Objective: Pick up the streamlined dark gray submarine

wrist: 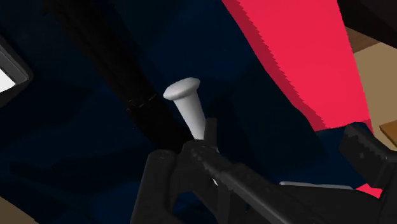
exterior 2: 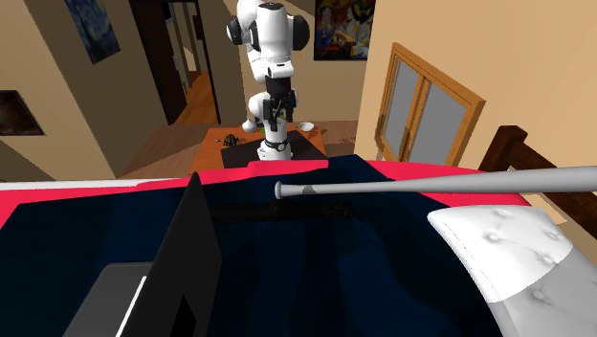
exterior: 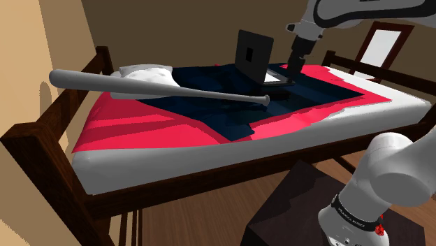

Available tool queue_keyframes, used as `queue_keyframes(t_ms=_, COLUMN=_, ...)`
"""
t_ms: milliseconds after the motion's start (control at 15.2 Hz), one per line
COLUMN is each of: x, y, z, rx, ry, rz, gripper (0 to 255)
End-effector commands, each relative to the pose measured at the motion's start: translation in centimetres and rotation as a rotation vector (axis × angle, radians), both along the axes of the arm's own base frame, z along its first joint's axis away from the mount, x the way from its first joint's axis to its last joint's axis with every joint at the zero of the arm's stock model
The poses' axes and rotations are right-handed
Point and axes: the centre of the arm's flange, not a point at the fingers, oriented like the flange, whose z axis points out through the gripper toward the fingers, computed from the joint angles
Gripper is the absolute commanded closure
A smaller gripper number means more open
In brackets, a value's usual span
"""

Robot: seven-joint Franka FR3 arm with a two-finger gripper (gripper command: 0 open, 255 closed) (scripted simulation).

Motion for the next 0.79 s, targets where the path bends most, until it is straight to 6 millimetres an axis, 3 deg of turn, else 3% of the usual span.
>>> queue_keyframes(t_ms=0, x=1.9, y=-2.2, z=-1.0, rx=0.007, ry=0.009, rz=0.068, gripper=0)
queue_keyframes(t_ms=726, x=13.8, y=-11.2, z=-6.6, rx=0.057, ry=0.057, rz=0.412, gripper=0)
